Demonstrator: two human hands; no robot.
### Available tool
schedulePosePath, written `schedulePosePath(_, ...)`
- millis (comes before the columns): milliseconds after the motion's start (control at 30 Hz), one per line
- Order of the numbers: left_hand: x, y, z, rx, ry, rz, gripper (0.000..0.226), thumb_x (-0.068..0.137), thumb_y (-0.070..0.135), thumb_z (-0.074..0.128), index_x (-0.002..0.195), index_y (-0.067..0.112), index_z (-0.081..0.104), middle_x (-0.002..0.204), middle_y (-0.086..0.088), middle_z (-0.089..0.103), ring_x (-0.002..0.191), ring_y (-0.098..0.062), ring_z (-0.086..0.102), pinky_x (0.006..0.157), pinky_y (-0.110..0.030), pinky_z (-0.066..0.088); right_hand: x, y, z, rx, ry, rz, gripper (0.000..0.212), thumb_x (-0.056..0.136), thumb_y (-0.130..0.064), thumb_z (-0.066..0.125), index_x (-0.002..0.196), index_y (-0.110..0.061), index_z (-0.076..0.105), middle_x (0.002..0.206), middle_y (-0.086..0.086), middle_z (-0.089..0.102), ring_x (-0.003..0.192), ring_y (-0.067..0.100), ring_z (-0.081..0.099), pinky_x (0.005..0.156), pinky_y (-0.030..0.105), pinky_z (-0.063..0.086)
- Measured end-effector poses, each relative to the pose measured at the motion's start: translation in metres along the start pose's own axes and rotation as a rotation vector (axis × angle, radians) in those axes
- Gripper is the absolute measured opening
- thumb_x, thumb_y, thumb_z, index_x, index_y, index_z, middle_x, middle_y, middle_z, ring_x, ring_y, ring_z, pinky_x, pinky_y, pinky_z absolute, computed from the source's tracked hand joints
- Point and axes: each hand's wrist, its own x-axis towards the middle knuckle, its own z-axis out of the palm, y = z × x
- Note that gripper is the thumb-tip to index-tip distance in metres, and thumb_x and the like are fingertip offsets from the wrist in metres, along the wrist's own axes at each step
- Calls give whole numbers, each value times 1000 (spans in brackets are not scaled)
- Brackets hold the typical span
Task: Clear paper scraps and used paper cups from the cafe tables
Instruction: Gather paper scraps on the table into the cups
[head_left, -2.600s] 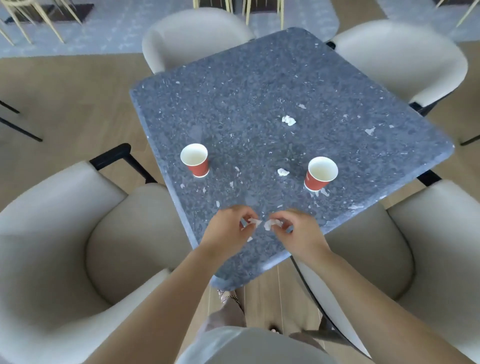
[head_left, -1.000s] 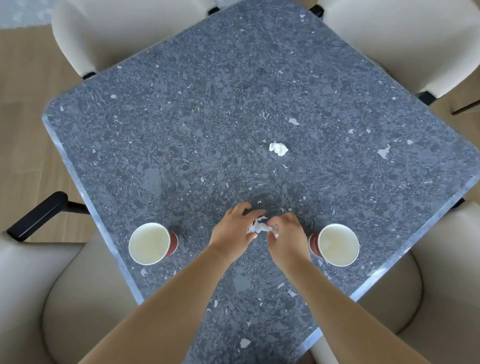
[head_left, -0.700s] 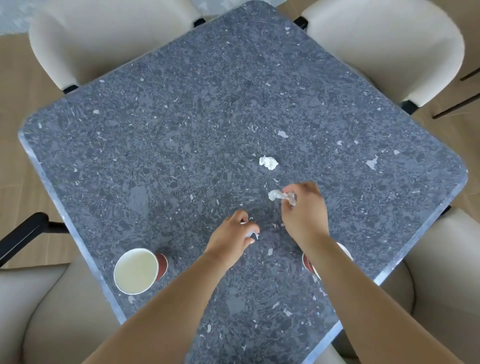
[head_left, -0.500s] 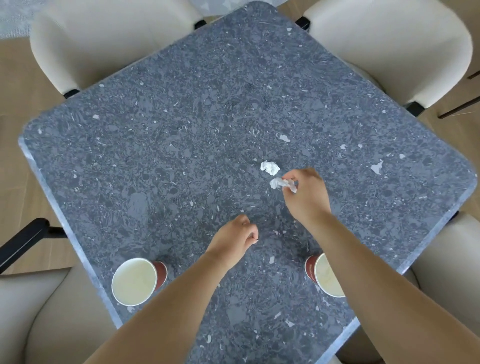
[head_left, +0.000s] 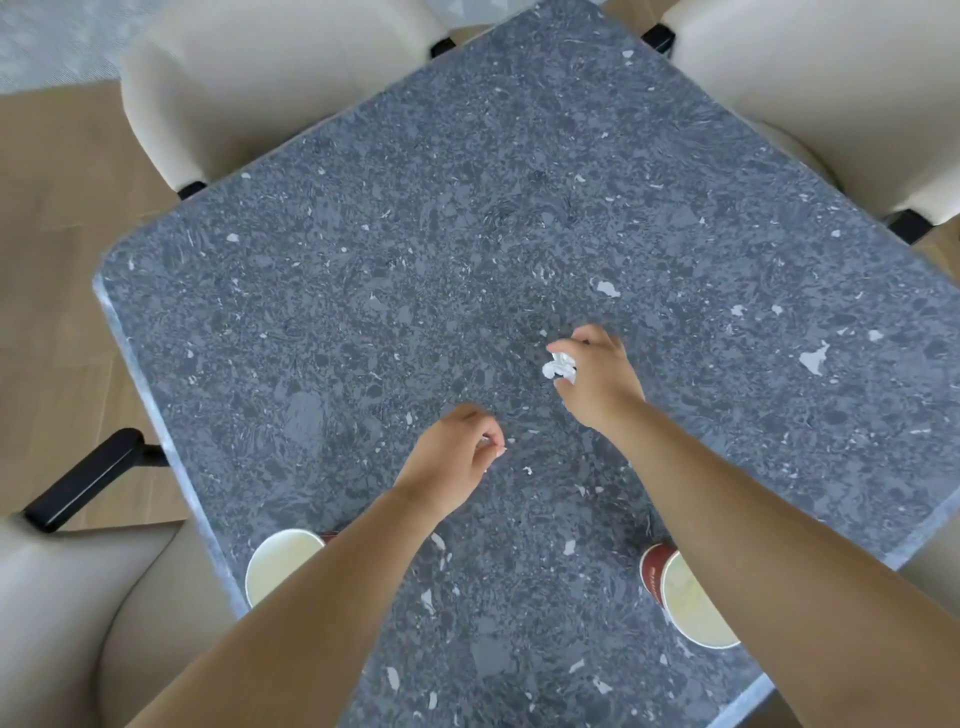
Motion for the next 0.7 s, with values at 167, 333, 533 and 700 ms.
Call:
schedulePosePath(167, -10, -1, -4, -3, -2, -20, 5, 90, 18, 58, 89, 17, 63, 92, 11, 49, 80, -3, 57, 71, -16, 45, -20, -5, 12, -41, -10, 21, 25, 84, -3, 55, 106, -15, 61, 119, 5, 44, 106, 22, 42, 70, 28, 40)
schedulePosePath(333, -36, 1, -11, -25, 9, -33, 5, 89, 19, 59, 87, 20, 63, 93, 10, 54, 72, 4, 51, 67, -10, 39, -60, -15, 15, 61, -54, 1, 20, 87, -5, 52, 100, -14, 64, 113, 6, 54, 89, 21, 54, 65, 25, 39)
schedulePosePath(533, -79, 2, -33, -67, 66, -34, 5, 87, 18, 61, 86, 21, 65, 90, 13, 53, 78, 0, 55, 72, -15, 46, -121, -46, 23, 259, -24, -60, 20, 84, -3, 55, 96, -14, 66, 108, 3, 60, 87, 16, 57, 68, 18, 40)
schedulePosePath(700, -125, -11, -47, -55, 134, -49, 4, 86, 17, 62, 86, 20, 65, 90, 11, 55, 75, -3, 54, 70, -17, 43, -159, -73, 41, 270, -20, -116, 18, 83, -5, 58, 92, -18, 66, 99, 1, 59, 78, 11, 48, 60, 14, 30)
